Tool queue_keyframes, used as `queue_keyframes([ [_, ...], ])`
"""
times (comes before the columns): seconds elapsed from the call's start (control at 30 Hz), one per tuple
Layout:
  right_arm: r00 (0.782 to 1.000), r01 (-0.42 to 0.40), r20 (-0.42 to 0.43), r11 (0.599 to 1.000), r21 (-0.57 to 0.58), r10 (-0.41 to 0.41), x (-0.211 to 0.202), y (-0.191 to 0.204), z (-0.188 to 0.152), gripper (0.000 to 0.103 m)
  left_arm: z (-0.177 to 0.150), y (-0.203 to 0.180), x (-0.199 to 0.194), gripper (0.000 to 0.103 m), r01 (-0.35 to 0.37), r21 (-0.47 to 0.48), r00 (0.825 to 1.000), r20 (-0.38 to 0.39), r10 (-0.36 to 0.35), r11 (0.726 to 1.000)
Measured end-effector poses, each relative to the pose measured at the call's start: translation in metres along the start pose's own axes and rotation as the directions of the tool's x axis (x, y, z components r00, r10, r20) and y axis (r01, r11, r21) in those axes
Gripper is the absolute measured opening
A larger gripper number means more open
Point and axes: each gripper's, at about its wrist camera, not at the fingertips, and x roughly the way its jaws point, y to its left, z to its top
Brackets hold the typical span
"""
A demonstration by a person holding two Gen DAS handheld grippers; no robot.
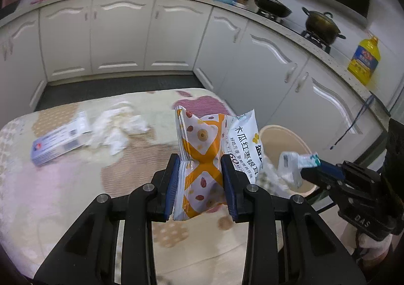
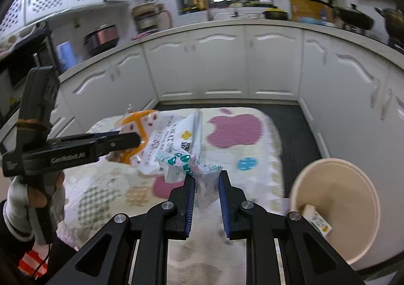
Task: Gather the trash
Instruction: 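Carry the snack bag and clear packet over the beige bin, then open both tools over the bin to drop the bag and packet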
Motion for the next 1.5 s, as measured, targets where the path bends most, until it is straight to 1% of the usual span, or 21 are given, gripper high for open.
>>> queue_keyframes([
  [0.1,0.998,0.056,0.008,0.998,0.020,-0.056,-0.008,-0.022,-0.001,0.018,0.004,-0.021,0.012,0.031,0.022,0.027,1.000,-0.011,-0.021,0.999],
  [0.2,0.995,0.097,0.006,0.993,0.065,-0.097,-0.014,-0.049,-0.005,0.018,0.007,-0.044,0.027,0.031,0.046,0.048,0.999,-0.031,-0.045,0.998],
  [0.37,0.982,0.186,-0.013,0.971,0.149,-0.186,-0.024,-0.096,-0.017,0.018,0.011,-0.081,0.060,0.031,0.078,0.070,0.995,-0.074,-0.073,0.995],
  [0.43,0.975,0.220,-0.031,0.957,0.191,-0.218,-0.026,-0.116,-0.025,0.018,0.012,-0.094,0.074,0.031,0.084,0.083,0.993,-0.093,-0.076,0.993],
  [0.5,0.971,0.238,-0.048,0.945,0.226,-0.233,-0.027,-0.133,-0.032,0.018,0.012,-0.108,0.091,0.031,0.092,0.090,0.990,-0.118,-0.081,0.992],
  [0.6,0.959,0.284,-0.083,0.925,0.252,-0.272,-0.025,-0.156,-0.043,0.018,0.012,-0.127,0.117,0.031,0.092,0.100,0.986,-0.149,-0.076,0.991],
  [0.77,0.943,0.332,-0.138,0.895,0.297,-0.304,-0.016,-0.188,-0.058,0.018,0.013,-0.157,0.157,0.031,0.082,0.123,0.979,-0.193,-0.057,0.989],
  [0.87,0.932,0.360,-0.171,0.878,0.315,-0.320,-0.007,-0.201,-0.064,0.018,0.011,-0.171,0.175,0.031,0.076,0.135,0.976,-0.215,-0.046,0.988],
  [0.9,0.929,0.367,-0.178,0.875,0.316,-0.326,-0.006,-0.204,-0.065,0.023,0.011,-0.175,0.182,0.031,0.073,0.136,0.974,-0.224,-0.041,0.988],
  [0.93,0.921,0.384,-0.188,0.869,0.312,-0.340,-0.004,-0.207,-0.066,0.032,0.010,-0.176,0.187,0.032,0.074,0.134,0.972,-0.233,-0.041,0.988],
  [1.0,0.917,0.395,-0.193,0.865,0.311,-0.349,-0.002,-0.211,-0.069,0.036,0.007,-0.181,0.200,0.034,0.082,0.121,0.965,-0.257,-0.049,0.989],
  [1.03,0.917,0.394,-0.193,0.864,0.314,-0.348,-0.002,-0.212,-0.070,0.036,0.005,-0.183,0.204,0.037,0.084,0.117,0.964,-0.262,-0.051,0.990],
  [1.13,0.913,0.405,-0.201,0.858,0.317,-0.356,-0.002,-0.215,-0.071,0.036,0.000,-0.185,0.213,0.040,0.108,0.110,0.956,-0.284,-0.073,0.988],
  [1.17,0.912,0.405,-0.202,0.857,0.319,-0.356,-0.003,-0.216,-0.072,0.036,-0.002,-0.185,0.215,0.044,0.108,0.111,0.954,-0.290,-0.072,0.988],
  [1.23,0.913,0.404,-0.202,0.854,0.329,-0.354,-0.004,-0.217,-0.073,0.037,-0.004,-0.185,0.215,0.050,0.105,0.116,0.955,-0.288,-0.068,0.988],
  [1.27,0.914,0.403,-0.201,0.853,0.333,-0.353,-0.005,-0.218,-0.073,0.037,-0.005,-0.183,0.214,0.052,0.104,0.114,0.956,-0.285,-0.068,0.988],
  [1.37,0.914,0.402,-0.199,0.853,0.332,-0.354,-0.003,-0.218,-0.074,0.039,-0.003,-0.180,0.212,0.052,0.109,0.103,0.955,-0.287,-0.075,0.989],
  [1.5,0.918,0.393,-0.195,0.858,0.332,-0.345,-0.003,-0.214,-0.073,0.041,-0.001,-0.179,0.204,0.052,0.109,0.116,0.959,-0.272,-0.074,0.987],
])
